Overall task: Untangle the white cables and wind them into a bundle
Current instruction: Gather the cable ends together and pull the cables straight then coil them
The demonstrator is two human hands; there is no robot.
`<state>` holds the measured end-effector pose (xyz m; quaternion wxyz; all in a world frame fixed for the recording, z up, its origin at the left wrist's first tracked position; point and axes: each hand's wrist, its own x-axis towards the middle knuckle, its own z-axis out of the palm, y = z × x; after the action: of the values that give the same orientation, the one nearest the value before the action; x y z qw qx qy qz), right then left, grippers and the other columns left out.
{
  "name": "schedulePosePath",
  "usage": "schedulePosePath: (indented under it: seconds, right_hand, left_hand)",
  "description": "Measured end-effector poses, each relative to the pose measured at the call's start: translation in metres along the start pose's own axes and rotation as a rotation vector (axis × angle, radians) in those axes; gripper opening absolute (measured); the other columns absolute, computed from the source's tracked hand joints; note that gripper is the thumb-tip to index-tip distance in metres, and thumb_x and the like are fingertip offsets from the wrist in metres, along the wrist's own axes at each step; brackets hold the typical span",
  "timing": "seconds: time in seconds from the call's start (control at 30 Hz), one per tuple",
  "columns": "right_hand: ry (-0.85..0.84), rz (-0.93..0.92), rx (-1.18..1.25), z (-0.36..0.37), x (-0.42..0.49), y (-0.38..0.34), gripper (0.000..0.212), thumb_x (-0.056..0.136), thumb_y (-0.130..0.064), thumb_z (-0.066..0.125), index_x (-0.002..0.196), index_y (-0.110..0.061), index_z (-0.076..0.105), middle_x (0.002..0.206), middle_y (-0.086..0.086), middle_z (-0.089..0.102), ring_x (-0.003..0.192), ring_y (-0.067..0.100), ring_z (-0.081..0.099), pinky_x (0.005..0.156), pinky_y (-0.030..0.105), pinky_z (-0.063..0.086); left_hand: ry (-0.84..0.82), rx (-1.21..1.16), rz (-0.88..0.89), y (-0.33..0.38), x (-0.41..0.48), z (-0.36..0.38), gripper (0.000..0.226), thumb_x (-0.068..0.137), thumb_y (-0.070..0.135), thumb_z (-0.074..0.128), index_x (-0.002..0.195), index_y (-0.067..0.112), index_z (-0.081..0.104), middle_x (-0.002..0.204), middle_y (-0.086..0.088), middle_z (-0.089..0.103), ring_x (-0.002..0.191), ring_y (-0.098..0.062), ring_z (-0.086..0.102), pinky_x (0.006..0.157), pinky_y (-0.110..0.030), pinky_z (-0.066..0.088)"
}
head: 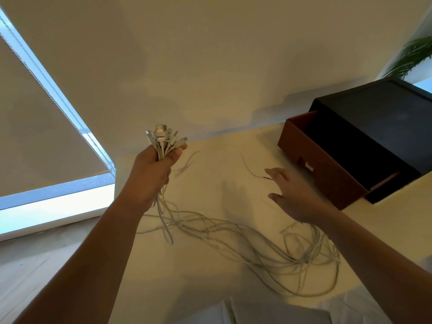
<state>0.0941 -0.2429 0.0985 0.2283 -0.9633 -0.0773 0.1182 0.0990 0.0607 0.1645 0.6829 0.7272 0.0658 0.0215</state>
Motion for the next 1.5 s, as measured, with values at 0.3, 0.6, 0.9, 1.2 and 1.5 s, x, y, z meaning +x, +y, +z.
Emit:
schedulePosePath:
  seconds: [0.3,0.6,0.9,1.2,1.5]
  right_hand:
    - [0.188,-0.338,0.166,-0.025,0.000,-0.080,0.056,0.094,-0.031,0.057,0.145,-0.026,0.033,0.146,-0.006,0.031,0.128,0.009,0.036,0.106,0.023,0.032]
    - [0.275,-0.787,-0.456,-0.049,0.007,-0.142,0.068,0.082,-0.018,0.071,0.141,-0.025,0.040,0.143,0.004,0.041,0.125,0.024,0.042,0.098,0.040,0.047]
    - [0.107,-0.761,-0.647,-0.060,0.014,-0.141,0.038,0.087,-0.033,0.063,0.122,-0.021,0.053,0.122,-0.003,0.050,0.109,0.017,0.047,0.085,0.032,0.047]
    - [0.221,-0.725,-0.666,-0.084,0.019,-0.138,0.021,0.089,-0.010,0.049,0.109,-0.017,0.047,0.106,0.002,0.048,0.082,0.020,0.051,0.055,0.033,0.039]
    - [0.208,-0.426,0.606,-0.040,0.011,-0.138,0.080,0.086,-0.004,0.060,0.149,-0.025,0.014,0.142,-0.001,0.035,0.125,0.011,0.043,0.102,0.033,0.041]
  left_hand:
    - [-0.069,0.121,-0.050,0.005,-0.009,0.017,0.016,0.097,0.022,0.054,0.086,0.020,0.065,0.046,0.013,0.044,0.045,-0.005,0.036,0.046,-0.019,0.029]
    - [-0.391,0.539,0.029,0.020,-0.023,0.033,0.021,0.093,0.013,0.051,0.075,0.020,0.058,0.050,0.009,0.051,0.043,-0.001,0.041,0.048,-0.017,0.031]
    - [-0.524,0.465,-0.125,0.025,-0.027,0.031,0.015,0.090,0.007,0.047,0.083,0.013,0.059,0.066,-0.001,0.046,0.064,-0.017,0.039,0.059,-0.030,0.034]
    - [-0.485,0.492,0.051,0.018,-0.024,0.027,0.033,0.094,0.043,0.051,0.071,0.020,0.053,0.059,0.012,0.051,0.056,-0.004,0.047,0.061,-0.022,0.040]
    - [-0.266,-0.133,0.039,0.039,-0.020,0.032,0.034,0.101,0.031,0.037,0.073,0.013,0.034,0.053,0.008,0.030,0.046,-0.009,0.026,0.048,-0.021,0.026]
